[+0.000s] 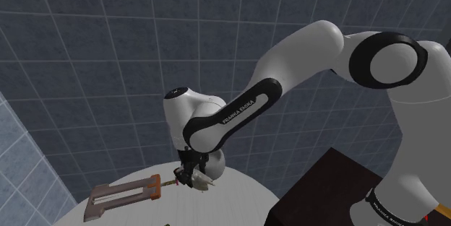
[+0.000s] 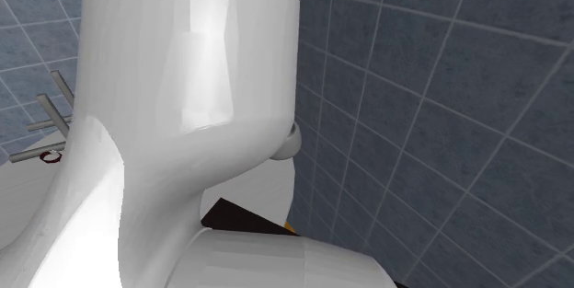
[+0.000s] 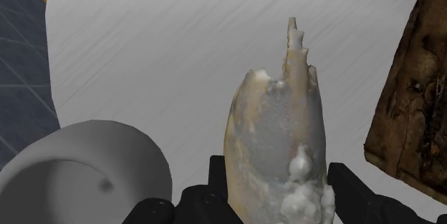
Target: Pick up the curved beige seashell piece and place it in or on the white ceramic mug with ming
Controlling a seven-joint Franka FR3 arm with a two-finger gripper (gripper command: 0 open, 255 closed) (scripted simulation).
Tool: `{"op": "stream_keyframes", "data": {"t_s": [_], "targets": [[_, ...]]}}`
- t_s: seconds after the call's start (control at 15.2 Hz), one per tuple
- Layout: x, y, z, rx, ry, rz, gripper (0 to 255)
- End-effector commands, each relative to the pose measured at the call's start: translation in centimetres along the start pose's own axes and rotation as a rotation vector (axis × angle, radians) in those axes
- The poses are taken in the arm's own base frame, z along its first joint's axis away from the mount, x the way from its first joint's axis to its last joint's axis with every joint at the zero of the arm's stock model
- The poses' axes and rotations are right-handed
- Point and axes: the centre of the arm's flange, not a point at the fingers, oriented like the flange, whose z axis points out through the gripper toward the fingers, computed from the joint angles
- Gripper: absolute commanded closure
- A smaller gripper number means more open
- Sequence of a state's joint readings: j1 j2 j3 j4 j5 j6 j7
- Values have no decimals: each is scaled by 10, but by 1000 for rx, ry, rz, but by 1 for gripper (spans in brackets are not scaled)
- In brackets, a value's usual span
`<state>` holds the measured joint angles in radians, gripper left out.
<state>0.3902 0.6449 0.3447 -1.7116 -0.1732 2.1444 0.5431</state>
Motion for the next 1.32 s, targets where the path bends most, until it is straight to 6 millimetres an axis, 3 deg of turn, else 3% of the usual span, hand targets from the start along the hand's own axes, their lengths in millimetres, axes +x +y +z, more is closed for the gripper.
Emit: {"op": "stream_keyframes", "data": {"t_s": [0.0,0.13,1.12,1.25], "targets": [[-3,-1,-10,0,0,0,255],[-5,0,-17,0,0,0,255],[108,163,-37,0,0,0,255],[109,163,-27,0,0,0,255]]}}
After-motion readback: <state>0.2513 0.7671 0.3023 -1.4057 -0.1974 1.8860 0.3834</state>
